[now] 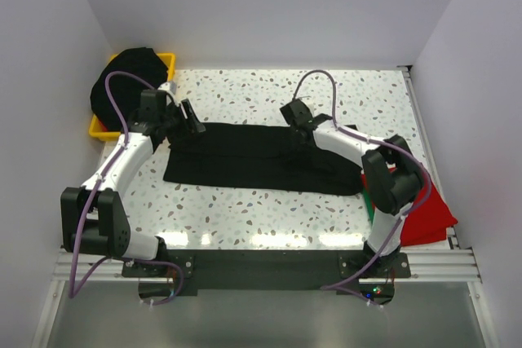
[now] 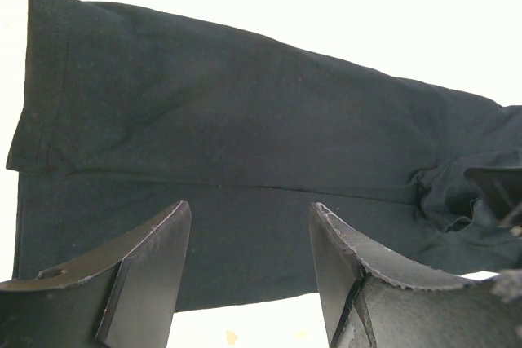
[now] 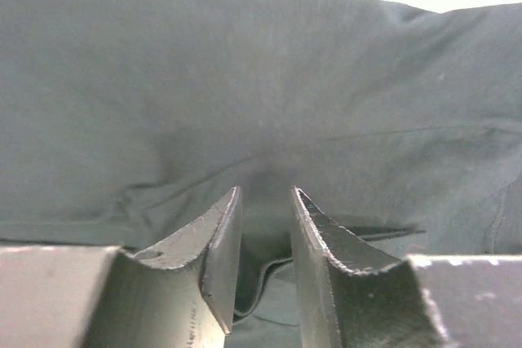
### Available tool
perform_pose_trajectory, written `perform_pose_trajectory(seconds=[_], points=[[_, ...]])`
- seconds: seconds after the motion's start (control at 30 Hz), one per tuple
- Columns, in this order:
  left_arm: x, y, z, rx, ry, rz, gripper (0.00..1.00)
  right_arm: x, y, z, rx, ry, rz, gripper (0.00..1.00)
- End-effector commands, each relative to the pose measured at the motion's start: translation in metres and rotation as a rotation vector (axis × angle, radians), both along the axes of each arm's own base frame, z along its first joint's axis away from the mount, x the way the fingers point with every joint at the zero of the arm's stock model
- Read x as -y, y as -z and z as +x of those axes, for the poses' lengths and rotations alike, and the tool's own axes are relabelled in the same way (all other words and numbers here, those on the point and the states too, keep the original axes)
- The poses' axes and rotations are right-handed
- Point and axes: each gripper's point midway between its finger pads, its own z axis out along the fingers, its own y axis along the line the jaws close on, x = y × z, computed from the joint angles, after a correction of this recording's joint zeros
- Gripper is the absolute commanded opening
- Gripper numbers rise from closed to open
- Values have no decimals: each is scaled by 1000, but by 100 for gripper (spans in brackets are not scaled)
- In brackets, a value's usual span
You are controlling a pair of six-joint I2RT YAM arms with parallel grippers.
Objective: Fold and stack the t-shirts
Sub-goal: Fold the tshirt
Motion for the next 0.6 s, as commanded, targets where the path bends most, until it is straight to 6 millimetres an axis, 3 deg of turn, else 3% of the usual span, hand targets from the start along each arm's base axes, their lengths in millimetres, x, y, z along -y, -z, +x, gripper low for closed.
perform_pose_trajectory(seconds=[0.0,0.3,0.57], points=[[2,-7,6,39,10,-16,65,5,-7,1,-3,-16,-52,33],[3,-9,6,43,14,-24,65,10,-7,-31,-25,-47,7,32],[4,-8,6,40,15,-27,65,1,-6,-58,-56,-100,85,31]])
